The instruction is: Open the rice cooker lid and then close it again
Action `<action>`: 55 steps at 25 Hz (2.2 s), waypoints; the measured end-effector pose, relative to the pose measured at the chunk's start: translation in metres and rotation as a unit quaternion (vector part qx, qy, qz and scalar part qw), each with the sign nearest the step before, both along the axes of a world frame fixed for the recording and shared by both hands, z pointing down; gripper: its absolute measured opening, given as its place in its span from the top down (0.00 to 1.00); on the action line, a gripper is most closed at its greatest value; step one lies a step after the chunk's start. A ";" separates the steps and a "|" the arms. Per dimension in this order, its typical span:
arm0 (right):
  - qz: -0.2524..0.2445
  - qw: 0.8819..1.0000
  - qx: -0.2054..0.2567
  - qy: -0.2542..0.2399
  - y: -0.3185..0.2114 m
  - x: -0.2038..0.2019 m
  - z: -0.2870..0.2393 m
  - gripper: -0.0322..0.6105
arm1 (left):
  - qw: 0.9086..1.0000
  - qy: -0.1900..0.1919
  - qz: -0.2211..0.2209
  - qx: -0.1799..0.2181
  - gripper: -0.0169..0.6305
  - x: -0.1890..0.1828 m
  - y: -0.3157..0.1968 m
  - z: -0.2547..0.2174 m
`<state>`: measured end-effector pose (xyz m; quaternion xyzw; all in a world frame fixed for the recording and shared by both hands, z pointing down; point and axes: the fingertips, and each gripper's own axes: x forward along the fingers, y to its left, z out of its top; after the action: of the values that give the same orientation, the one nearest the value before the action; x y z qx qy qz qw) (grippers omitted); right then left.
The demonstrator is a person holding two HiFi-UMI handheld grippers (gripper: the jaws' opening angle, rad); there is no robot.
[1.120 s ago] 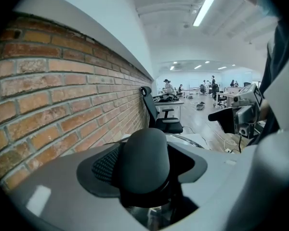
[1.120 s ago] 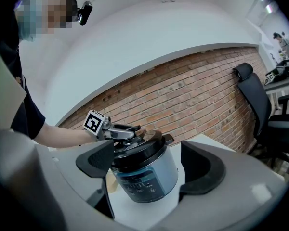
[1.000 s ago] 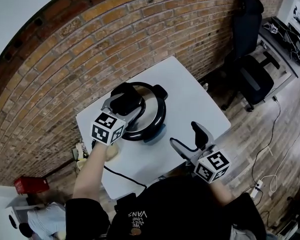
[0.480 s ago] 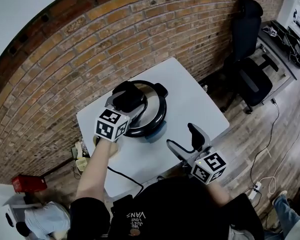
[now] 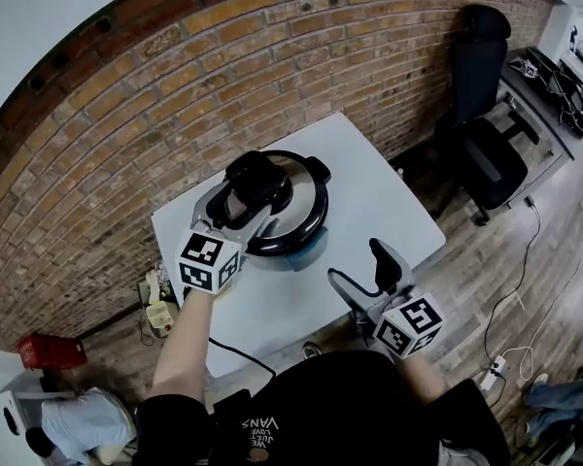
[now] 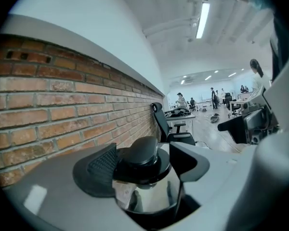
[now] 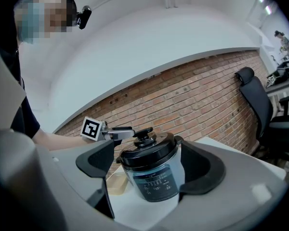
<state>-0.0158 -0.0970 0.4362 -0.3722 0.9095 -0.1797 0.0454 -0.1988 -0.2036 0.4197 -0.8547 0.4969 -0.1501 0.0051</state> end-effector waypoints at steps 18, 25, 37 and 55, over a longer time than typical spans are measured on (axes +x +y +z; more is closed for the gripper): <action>-0.014 0.999 0.031 0.004 0.039 -0.011 -0.020 0.29 | 0.994 0.053 -0.062 0.071 0.48 -0.016 0.134 -0.023; -0.063 0.997 0.035 0.020 0.046 0.003 -0.022 0.33 | 0.988 0.074 -0.115 0.066 0.57 0.013 0.177 -0.015; -0.146 0.986 0.047 0.071 0.065 0.037 -0.012 0.67 | 0.972 0.080 -0.216 0.048 0.91 0.063 0.239 0.011; -0.206 0.974 0.011 0.097 0.102 0.067 0.030 0.94 | 0.966 0.077 -0.245 -0.012 0.97 0.124 0.292 0.048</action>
<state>0.0508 0.0046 0.4662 -0.1920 0.9685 -0.1386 -0.0771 -0.0752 0.0888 0.4680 -0.7161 0.6879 -0.0864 -0.0809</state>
